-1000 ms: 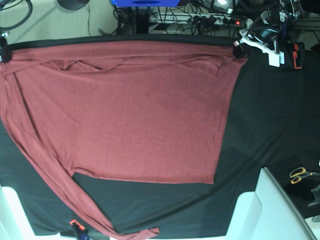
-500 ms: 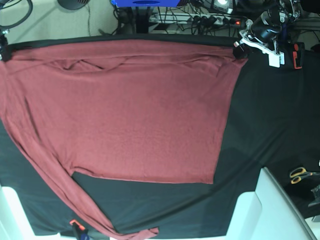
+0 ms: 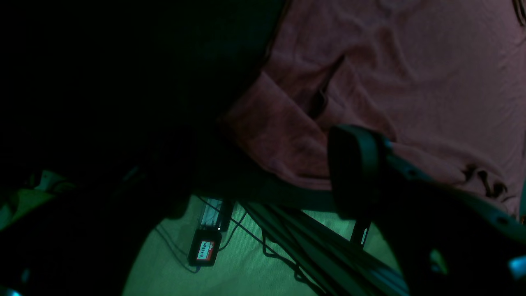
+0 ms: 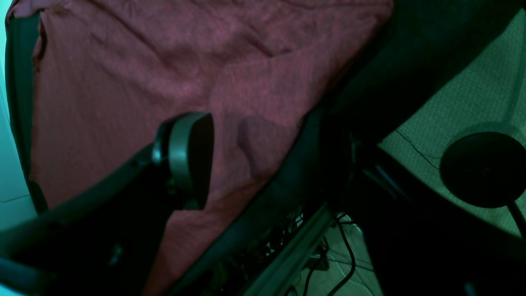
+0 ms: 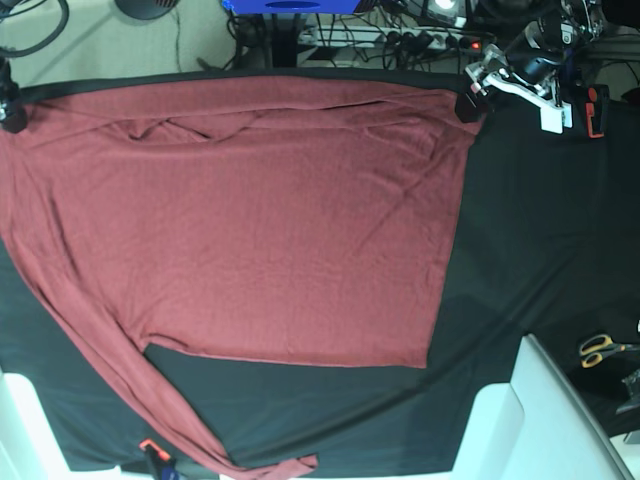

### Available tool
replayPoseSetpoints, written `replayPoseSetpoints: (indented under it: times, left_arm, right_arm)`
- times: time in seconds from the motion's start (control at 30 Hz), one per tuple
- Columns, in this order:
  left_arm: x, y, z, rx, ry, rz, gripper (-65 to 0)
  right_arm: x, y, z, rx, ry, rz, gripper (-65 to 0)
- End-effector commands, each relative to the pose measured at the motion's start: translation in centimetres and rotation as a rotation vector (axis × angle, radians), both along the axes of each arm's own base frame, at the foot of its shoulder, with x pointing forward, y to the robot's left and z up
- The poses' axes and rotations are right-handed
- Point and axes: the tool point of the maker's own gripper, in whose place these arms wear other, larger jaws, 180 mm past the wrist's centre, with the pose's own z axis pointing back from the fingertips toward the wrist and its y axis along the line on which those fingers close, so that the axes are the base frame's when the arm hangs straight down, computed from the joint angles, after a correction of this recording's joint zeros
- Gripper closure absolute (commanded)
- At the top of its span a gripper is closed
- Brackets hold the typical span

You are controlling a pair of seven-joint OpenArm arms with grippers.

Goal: Fold the T-shirt properly

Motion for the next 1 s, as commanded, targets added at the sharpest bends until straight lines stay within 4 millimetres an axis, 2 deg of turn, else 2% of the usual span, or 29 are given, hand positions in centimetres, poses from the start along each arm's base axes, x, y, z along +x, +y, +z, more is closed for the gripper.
replayPoseSetpoints:
  times: [0.0, 0.17, 0.3, 0.4, 0.47, 0.53, 0.6, 0.7, 0.8, 0.9, 0.97]
  left_arm:
    - [0.6, 1.6, 1.1, 0.030, -0.040, 0.026, -50.4]
    - [0.1, 5.8, 2.4, 0.093, -0.065, 0.131, -50.7]
    - [0.1, 9.7, 4.2, 0.162, -0.101, 0.206, -50.7]
    - [0.2, 11.1, 5.1, 0.196, -0.111, 0.208, -50.7]
    - [0.5, 11.5, 5.5, 0.210, -0.116, 0.196, -50.7]
    - [1.0, 11.4, 6.1, 0.220, -0.132, 0.184, -50.7]
    - [1.5, 11.1, 6.9, 0.232, -0.153, 0.166, -50.7]
    - [2.1, 10.8, 7.9, 0.248, -0.180, 0.147, -50.7]
    - [2.5, 10.6, 8.5, 0.258, -0.195, 0.136, -50.5]
    - [2.3, 10.8, 8.6, 0.263, -0.194, 0.141, -50.4]
    - [2.2, 10.9, 8.5, 0.265, -0.190, 0.141, -50.4]
  right_arm:
    - [0.7, -1.8, 1.5, -0.051, -0.042, -0.012, -38.1]
    - [1.5, -3.0, 3.6, -0.128, -0.065, 0.003, -38.1]
    - [2.3, -5.4, 6.3, -0.223, -0.099, -0.078, -38.4]
    - [3.0, -6.7, 7.8, -0.276, -0.125, -0.101, -38.9]
    - [5.7, -7.4, 9.2, -0.311, -0.153, -0.042, -38.9]
    - [8.8, -7.3, 9.6, -0.322, -0.156, 0.055, -39.0]
    - [12.7, -7.3, 10.4, -0.349, -0.188, 0.134, -39.0]
    - [17.6, -7.1, 10.2, -0.365, -0.230, 0.187, -39.0]
    - [21.0, -6.9, 7.8, -0.349, -0.216, 0.192, -39.0]
    - [22.3, -6.7, 5.0, -0.365, -0.177, 0.173, -39.0]
    - [22.9, -6.4, 4.1, -0.413, -0.163, 0.183, -39.0]
